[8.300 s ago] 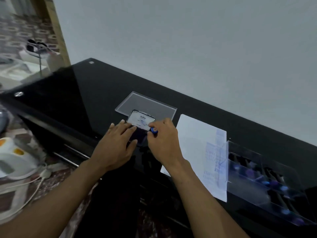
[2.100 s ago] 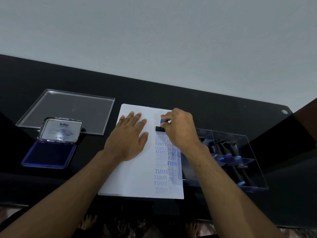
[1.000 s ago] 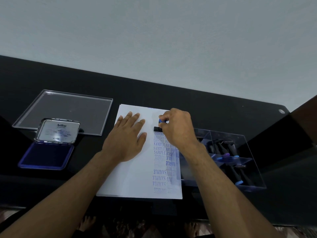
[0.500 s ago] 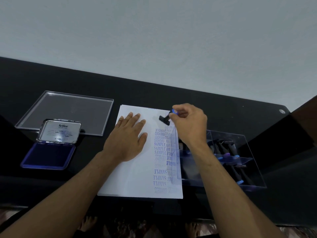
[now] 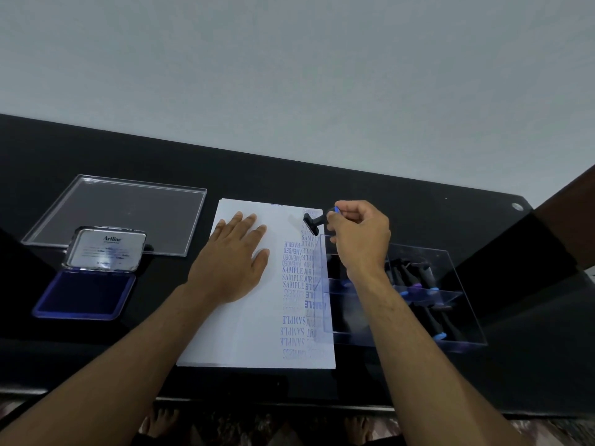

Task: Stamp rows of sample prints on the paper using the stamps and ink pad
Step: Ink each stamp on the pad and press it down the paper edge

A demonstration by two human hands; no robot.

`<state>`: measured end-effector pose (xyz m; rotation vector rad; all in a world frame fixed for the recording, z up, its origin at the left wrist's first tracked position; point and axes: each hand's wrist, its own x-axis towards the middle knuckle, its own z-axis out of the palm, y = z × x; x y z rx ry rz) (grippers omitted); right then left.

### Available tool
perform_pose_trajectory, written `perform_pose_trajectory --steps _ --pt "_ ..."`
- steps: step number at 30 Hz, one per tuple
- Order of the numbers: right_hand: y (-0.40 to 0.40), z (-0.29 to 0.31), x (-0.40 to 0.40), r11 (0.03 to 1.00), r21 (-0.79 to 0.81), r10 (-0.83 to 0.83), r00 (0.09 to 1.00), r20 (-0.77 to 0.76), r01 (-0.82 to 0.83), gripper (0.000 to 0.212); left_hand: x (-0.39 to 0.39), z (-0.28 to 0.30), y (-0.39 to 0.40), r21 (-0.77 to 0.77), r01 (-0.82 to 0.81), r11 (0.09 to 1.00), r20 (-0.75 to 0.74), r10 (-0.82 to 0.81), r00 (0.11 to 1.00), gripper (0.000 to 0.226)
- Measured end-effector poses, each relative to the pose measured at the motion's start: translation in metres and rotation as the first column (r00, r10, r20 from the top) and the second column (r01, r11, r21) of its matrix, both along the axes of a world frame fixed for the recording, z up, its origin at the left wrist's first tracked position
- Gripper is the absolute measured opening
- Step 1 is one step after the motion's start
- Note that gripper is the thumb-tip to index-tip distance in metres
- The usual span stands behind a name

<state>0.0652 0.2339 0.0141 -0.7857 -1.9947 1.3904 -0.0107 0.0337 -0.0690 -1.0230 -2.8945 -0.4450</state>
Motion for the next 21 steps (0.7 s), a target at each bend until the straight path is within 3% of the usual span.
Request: perform_pose_trajectory --steps 21 --pt "-0.013 0.008 0.002 0.998 0.022 0.059 0.998 0.000 -0.059 0.013 0.001 0.012 -0.007 0.061 -0.018 0.998 0.020 0.017 1.000 0.067"
